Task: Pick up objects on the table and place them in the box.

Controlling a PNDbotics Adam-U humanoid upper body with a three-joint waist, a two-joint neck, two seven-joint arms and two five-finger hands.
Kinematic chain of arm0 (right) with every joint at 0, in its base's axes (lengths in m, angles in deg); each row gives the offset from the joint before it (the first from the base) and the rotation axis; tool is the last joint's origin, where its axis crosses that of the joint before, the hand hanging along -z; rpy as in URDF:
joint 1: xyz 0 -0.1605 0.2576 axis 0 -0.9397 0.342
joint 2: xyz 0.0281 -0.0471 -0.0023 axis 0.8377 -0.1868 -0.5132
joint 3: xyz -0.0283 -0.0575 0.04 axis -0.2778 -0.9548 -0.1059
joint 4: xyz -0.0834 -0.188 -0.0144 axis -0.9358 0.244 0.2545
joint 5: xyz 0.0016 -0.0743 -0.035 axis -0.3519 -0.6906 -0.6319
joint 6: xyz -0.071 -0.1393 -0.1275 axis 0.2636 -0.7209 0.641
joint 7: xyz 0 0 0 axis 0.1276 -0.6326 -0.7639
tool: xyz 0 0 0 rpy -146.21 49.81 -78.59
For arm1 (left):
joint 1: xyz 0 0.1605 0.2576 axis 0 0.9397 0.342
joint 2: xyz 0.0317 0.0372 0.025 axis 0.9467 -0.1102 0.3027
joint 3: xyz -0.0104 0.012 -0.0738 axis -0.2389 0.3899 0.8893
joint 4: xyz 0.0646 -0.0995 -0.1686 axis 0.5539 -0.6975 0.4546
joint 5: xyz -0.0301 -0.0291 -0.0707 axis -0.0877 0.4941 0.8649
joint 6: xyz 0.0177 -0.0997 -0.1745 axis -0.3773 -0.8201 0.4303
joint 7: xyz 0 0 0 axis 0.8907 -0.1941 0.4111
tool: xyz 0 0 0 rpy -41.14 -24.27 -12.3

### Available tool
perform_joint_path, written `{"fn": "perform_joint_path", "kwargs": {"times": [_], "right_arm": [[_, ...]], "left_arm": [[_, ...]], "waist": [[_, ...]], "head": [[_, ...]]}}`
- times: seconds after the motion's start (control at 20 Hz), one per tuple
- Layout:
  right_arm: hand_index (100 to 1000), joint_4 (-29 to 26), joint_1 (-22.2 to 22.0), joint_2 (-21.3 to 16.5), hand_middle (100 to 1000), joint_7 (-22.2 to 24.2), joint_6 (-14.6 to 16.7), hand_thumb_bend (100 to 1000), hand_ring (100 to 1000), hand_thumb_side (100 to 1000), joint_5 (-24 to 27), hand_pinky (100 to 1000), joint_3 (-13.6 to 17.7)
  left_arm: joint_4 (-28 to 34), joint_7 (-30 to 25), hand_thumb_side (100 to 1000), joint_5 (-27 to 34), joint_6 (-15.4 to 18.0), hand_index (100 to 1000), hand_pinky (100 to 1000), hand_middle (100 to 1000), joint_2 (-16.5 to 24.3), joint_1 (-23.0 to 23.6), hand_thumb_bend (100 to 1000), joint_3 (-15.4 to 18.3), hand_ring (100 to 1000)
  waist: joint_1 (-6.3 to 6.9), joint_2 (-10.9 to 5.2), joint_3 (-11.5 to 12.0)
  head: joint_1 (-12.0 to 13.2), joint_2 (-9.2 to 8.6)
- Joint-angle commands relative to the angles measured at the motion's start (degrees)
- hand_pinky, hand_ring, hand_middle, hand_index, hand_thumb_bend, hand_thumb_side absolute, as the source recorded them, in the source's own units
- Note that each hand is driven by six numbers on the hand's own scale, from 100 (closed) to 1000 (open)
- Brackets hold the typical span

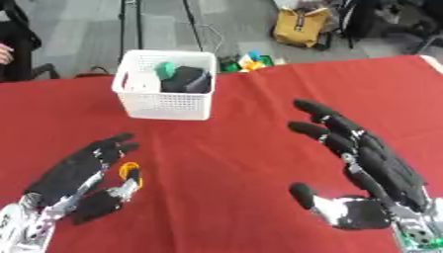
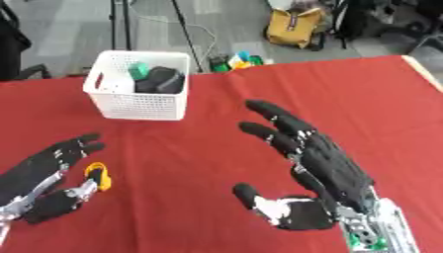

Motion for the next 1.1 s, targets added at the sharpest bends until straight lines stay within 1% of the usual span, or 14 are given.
{"fn": "perform_joint_path", "kwargs": {"times": [0.05, 0.25, 0.45, 0.7, 0.9, 1.1], "right_arm": [[936, -1.38, 0.27, 0.04, 1000, -0.16, -0.09, 414, 1000, 1000, -0.04, 839, 0.14], [935, -1.38, 0.26, 0.01, 1000, -0.11, -0.12, 415, 1000, 1000, -0.02, 836, 0.09], [932, -1.38, 0.28, -0.02, 1000, 0.00, -0.13, 418, 1000, 1000, 0.12, 832, 0.06], [927, -1.38, 0.34, 0.01, 1000, 0.29, -0.11, 420, 1000, 1000, 0.32, 828, -0.02], [924, -1.38, 0.34, 0.08, 1000, 0.40, -0.01, 421, 1000, 1000, 0.37, 826, -0.05], [919, -1.38, 0.24, 0.24, 1000, 0.58, 0.00, 426, 1000, 1000, 0.41, 819, -0.08]], "left_arm": [[0.01, -1.44, 1000, 1.84, -0.19, 1000, 1000, 1000, 1.00, -1.00, 143, -0.01, 1000], [-0.25, -2.89, 1000, 4.77, -0.43, 1000, 1000, 1000, 1.13, -1.04, 175, -0.02, 1000], [-0.25, -3.73, 1000, 5.59, -0.92, 1000, 1000, 1000, 1.30, -1.14, 184, 0.17, 1000], [-1.04, -3.61, 1000, 3.38, -2.02, 1000, 1000, 1000, 1.28, -1.36, 177, 0.53, 1000], [-1.28, -2.90, 1000, 1.73, -2.15, 1000, 1000, 1000, 1.10, -1.46, 173, 0.62, 1000], [-1.79, -1.00, 1000, 0.44, -2.67, 1000, 1000, 1000, 0.63, -1.71, 174, 1.31, 1000]], "waist": [[-0.05, -0.85, 0.04], [-0.04, -0.81, 0.14], [-0.05, -0.77, 0.20], [-0.05, -0.68, 0.25], [-0.11, -0.60, 0.23], [-0.24, -0.52, 0.21]], "head": [[0.02, -0.65], [-0.04, -0.55], [-0.12, -0.63], [-0.23, -0.84], [-0.24, -0.92], [-0.23, -1.08]]}}
